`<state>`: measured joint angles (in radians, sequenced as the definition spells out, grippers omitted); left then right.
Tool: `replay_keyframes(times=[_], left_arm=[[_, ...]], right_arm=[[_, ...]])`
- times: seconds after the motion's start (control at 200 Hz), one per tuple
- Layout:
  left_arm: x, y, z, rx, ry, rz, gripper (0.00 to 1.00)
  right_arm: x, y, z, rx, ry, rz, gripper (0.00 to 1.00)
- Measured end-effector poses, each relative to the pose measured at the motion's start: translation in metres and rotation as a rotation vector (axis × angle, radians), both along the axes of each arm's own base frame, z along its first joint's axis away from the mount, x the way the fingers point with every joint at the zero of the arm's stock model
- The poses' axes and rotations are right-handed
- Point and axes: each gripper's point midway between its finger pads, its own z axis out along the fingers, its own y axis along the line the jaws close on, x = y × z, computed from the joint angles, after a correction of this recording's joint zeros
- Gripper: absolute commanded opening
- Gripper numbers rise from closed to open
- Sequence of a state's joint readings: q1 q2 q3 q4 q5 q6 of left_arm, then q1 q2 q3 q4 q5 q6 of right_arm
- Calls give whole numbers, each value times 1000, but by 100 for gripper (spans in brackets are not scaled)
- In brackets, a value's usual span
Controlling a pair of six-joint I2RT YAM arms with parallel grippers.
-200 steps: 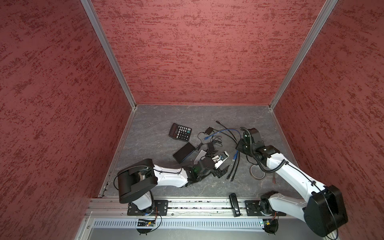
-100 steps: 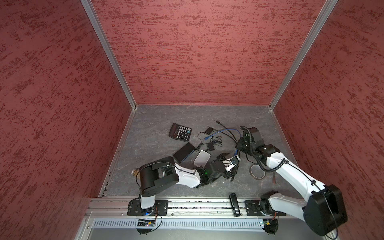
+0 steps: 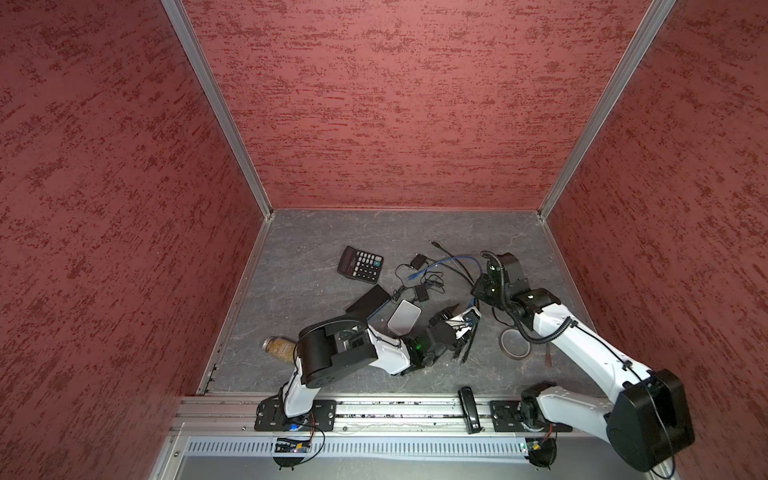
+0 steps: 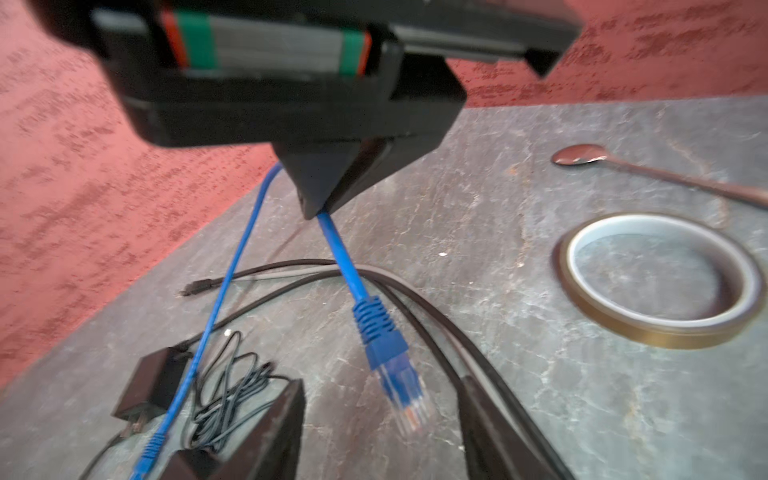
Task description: Insert the plug into the switch port
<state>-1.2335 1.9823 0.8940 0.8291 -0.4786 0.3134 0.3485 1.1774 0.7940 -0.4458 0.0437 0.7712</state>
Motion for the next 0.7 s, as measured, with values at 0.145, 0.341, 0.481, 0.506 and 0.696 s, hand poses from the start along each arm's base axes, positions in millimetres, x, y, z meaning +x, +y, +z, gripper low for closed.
replay_keyframes(times=[0.145,0.341,0.481,0.506,0.696], left_arm=[[2,-2,11,-38,-29,3,51],[3,-4,22,-82,-64,1,35],[2,-3,23,-87,-76,-3,38],[2,-3,23,-87,-79,-4,40],[-1,-2,19,-70,-79,-13,55]], right_arm=[[0,0,0,6,2,0,0],[1,0,1,15,-1,2,0],[1,1,1,19,-2,6,0],[1,1,1,20,-2,6,0],[2,1,1,20,-2,5,0]])
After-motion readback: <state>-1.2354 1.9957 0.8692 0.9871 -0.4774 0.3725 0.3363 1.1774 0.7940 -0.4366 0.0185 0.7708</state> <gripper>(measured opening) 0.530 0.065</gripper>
